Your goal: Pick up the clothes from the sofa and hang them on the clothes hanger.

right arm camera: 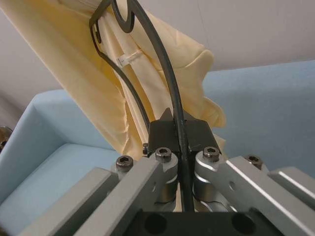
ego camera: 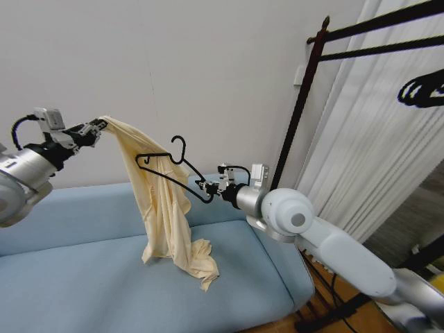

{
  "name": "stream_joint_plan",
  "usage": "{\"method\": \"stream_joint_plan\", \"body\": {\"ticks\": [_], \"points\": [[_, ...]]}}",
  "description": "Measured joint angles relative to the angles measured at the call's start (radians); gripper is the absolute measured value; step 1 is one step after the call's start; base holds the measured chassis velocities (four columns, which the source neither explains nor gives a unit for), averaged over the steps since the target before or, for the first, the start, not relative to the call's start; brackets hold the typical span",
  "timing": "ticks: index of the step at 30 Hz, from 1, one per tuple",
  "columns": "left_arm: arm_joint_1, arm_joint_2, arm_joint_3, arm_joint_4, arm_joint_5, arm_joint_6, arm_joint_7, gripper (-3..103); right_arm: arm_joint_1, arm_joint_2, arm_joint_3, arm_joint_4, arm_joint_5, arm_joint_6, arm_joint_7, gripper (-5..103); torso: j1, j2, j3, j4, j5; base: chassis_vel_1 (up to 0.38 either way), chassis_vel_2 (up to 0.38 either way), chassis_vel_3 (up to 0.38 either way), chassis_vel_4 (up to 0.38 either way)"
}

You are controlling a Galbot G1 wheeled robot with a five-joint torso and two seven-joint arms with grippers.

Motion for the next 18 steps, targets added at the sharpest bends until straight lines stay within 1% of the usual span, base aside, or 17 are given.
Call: {"method": "stream_joint_plan", "body": {"ticks": [3, 5, 7, 10, 13, 16, 18], "points": [[-0.001, 0.0, 0.004, -0.01, -0.002, 0.0, 0.0, 1, -0.001, 0.008, 0.0, -0.005, -0.01, 0.001, -0.003, 2, 0.0, 0.0, 0.0, 0.0, 0.0, 0.0, 0.0, 0.0, 0.0], [-0.001, -0.003, 0.009, -0.018, -0.002, 0.0, 0.0, 1, 0.015, 0.034, -0.016, -0.012, -0.014, 0.007, 0.0, 2, 0.0, 0.0, 0.0, 0.0001, 0.0001, 0.0, 0.0, 0.0, 0.0], [0.0, -0.006, 0.01, -0.02, -0.002, 0.0, 0.0, 1, 0.022, 0.046, -0.025, -0.018, -0.019, 0.009, 0.001, 2, 0.0, 0.0, 0.0, 0.0003, -0.0002, 0.0, 0.0, 0.0, 0.0], [0.011, -0.01, 0.007, -0.031, -0.002, 0.0, 0.0, 1, 0.044, 0.089, -0.056, -0.06, -0.046, 0.016, 0.003, 2, 0.0, 0.0, 0.0, 0.0005, -0.0003, 0.0, 0.0, 0.0, 0.0], [0.018, -0.01, 0.0, -0.035, -0.002, 0.0, 0.001, 1, 0.05, 0.107, -0.068, -0.081, -0.065, 0.018, 0.003, 2, 0.0, 0.0, 0.0, 0.0005, -0.0003, 0.0, 0.0, 0.0, 0.0], [0.019, -0.008, -0.005, -0.034, -0.002, 0.0, 0.003, 1, 0.049, 0.108, -0.074, -0.086, -0.082, 0.018, 0.002, 2, 0.0, 0.0, 0.0, 0.0004, -0.0003, 0.0, 0.0, 0.0, 0.0], [0.017, -0.005, -0.007, -0.025, -0.002, 0.0, 0.008, 1, 0.04, 0.084, -0.074, -0.079, -0.091, 0.017, -0.003, 2, 0.0, 0.0, 0.0, 0.0002, -0.0002, 0.0, 0.0, 0.0, 0.0]]}}
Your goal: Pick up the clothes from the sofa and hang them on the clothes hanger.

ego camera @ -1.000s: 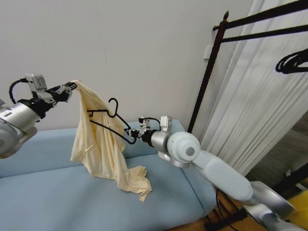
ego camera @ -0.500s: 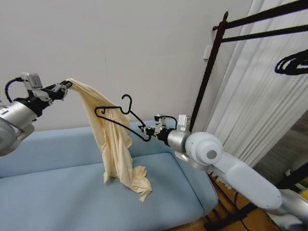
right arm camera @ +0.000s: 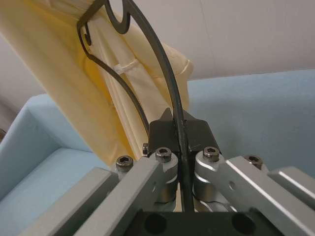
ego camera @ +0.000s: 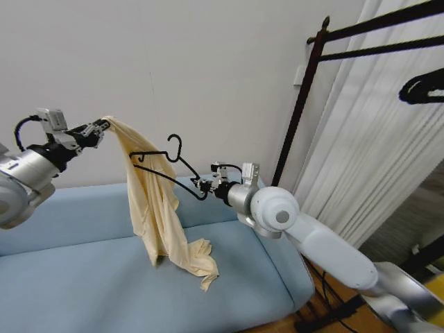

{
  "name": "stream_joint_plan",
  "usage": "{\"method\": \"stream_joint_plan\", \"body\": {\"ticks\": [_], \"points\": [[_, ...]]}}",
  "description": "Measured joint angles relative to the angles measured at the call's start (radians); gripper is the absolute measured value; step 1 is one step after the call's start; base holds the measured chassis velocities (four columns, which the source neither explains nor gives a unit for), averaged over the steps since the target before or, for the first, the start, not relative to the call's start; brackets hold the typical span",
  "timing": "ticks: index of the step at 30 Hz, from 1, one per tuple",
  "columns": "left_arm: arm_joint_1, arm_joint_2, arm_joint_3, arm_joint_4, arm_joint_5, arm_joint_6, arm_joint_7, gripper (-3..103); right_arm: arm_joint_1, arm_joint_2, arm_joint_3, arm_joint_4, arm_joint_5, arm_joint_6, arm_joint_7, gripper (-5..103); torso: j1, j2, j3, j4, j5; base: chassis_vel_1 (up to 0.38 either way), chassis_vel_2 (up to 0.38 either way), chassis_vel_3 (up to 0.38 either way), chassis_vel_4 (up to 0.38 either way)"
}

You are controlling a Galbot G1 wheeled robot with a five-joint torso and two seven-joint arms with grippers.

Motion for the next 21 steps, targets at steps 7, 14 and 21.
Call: {"method": "stream_joint_plan", "body": {"ticks": [7, 14, 21], "points": [[-0.015, -0.003, 0.014, 0.02, 0.002, -0.003, 0.004, 1, -0.017, -0.076, 0.031, 0.042, 0.016, -0.011, -0.006, 2, 0.0, 0.0, 0.0, -0.0002, 0.0001, 0.0, 0.0, 0.0, 0.0], [-0.023, -0.003, 0.019, 0.03, 0.004, -0.004, 0.004, 1, -0.028, -0.119, 0.053, 0.064, 0.021, -0.017, -0.008, 2, 0.0, 0.0, 0.0, 0.0001, 0.0001, 0.0, 0.0, 0.0, 0.0], [-0.025, 0.0, 0.023, 0.021, 0.004, -0.004, 0.003, 1, -0.034, -0.13, 0.06, 0.07, 0.02, -0.02, -0.02, 2, 0.0, 0.0, 0.0, -0.0001, 0.0001, 0.0, 0.0, 0.0, 0.0]]}}
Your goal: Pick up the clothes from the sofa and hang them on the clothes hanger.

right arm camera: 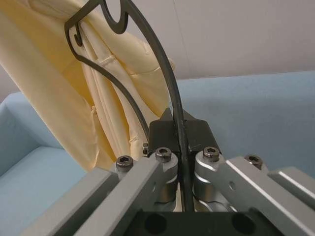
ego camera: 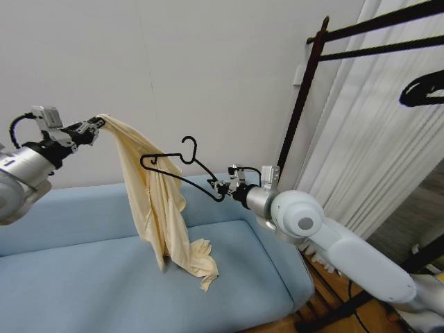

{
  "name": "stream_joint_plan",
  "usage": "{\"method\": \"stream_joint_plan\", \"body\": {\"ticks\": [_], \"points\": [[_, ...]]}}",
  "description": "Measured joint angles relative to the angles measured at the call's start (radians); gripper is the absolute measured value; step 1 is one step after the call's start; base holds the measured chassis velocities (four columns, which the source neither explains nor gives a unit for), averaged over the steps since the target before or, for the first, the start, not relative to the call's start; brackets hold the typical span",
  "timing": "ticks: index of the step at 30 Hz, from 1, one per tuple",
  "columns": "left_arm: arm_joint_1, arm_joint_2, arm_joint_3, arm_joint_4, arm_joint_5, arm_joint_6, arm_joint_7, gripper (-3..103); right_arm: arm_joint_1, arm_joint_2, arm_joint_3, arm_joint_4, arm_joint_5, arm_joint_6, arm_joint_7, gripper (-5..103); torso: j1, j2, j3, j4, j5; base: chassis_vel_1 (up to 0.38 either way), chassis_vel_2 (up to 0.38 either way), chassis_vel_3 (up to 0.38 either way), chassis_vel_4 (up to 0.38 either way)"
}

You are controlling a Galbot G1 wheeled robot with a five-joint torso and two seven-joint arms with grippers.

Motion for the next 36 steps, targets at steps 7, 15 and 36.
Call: {"method": "stream_joint_plan", "body": {"ticks": [7, 15, 36], "points": [[-0.002, 0.002, 0.001, -0.019, -0.002, 0.0, -0.005, 1, 0.016, 0.042, -0.06, -0.001, -0.03, 0.002, 0.0, 2, 0.0, 0.0, 0.0, 0.0002, -0.0001, 0.0, 0.0, 0.0, 0.0], [0.005, 0.005, -0.017, -0.061, -0.008, 0.0, -0.009, 1, 0.034, 0.112, -0.07, -0.058, -0.051, 0.038, -0.029, 2, 0.0, 0.0, 0.0, 0.0002, -0.0002, 0.0, 0.0, 0.0, 0.0], [0.072, -0.018, -0.071, -0.197, 0.003, 0.003, -0.011, 1, 0.196, 0.227, -0.052, -0.214, -0.065, 0.087, -0.155, 2, 0.0, 0.0, 0.0, 0.0, -0.0001, 0.0, 0.0, 0.0, 0.0]]}}
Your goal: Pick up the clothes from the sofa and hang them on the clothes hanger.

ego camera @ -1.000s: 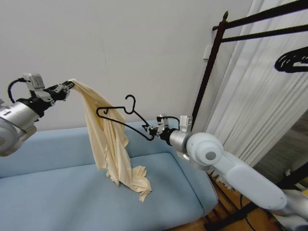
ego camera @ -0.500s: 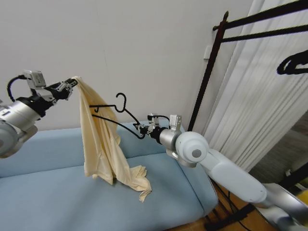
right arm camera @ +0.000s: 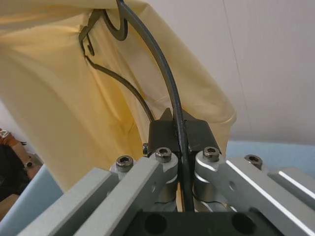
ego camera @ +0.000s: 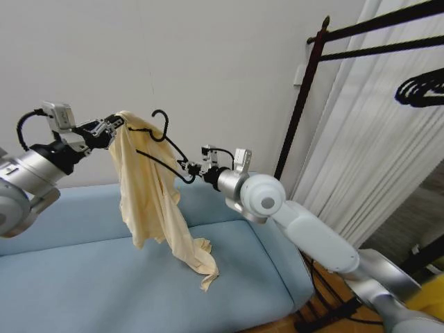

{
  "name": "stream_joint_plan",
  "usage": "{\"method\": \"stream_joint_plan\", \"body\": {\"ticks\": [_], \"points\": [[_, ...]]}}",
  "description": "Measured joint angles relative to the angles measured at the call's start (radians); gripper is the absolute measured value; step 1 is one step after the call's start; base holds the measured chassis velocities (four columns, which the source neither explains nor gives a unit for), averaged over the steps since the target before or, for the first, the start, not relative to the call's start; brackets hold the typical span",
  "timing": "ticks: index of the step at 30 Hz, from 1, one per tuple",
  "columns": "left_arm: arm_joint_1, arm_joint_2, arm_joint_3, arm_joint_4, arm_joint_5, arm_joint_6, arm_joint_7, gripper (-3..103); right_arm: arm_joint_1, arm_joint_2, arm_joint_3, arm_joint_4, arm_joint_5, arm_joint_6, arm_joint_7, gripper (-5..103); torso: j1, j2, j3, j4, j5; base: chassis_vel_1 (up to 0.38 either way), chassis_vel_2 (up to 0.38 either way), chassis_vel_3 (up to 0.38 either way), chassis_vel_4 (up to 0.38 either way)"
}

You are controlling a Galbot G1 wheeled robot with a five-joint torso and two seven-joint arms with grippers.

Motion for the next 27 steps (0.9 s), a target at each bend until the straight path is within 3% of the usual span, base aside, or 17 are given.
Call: {"method": "stream_joint_plan", "body": {"ticks": [13, 15, 17, 21, 23, 27], "points": [[0.024, -0.051, 0.013, -0.026, 0.04, 0.014, 0.004, -1, 0.08, -0.035, 0.02, -0.041, -0.03, -0.015, -0.093, 2, 0.0, 0.0, 0.0, 0.0001, 0.0001, 0.0, 0.0, 0.0, 0.0], [0.027, -0.057, 0.016, -0.024, 0.046, 0.017, 0.004, 10, 0.087, -0.044, 0.021, -0.039, -0.037, -0.015, -0.109, 2, 0.0, 0.0, 0.0, 0.0, 0.0002, 0.0, 0.0, 0.0, 0.0], [0.028, -0.059, 0.018, -0.024, 0.047, 0.018, 0.004, 10, 0.089, -0.046, 0.021, -0.037, -0.041, -0.013, -0.116, 2, 0.0, 0.0, 0.0, 0.0, 0.0001, 0.0, 0.0, 0.0, 0.0], [0.03, -0.063, 0.024, -0.024, 0.05, 0.02, 0.002, 31, 0.096, -0.053, 0.021, -0.029, -0.06, 0.002, -0.155, 2, 0.0, 0.0, 0.0, 0.0001, 0.0001, 0.0, 0.0, 0.0, 0.0], [0.03, -0.064, 0.025, -0.024, 0.05, 0.02, 0.001, 31, 0.097, -0.054, 0.021, -0.028, -0.066, 0.005, -0.165, 2, 0.0, 0.0, 0.0, 0.0001, 0.0002, 0.0, 0.0, 0.0, 0.0], [0.03, -0.064, 0.027, -0.024, 0.05, 0.021, 0.0, 53, 0.099, -0.06, 0.021, -0.03, -0.108, 0.021, -0.209, 2, 0.0, 0.0, 0.0, 0.0001, 0.0001, 0.0, 0.0, 0.0, 0.0]]}}
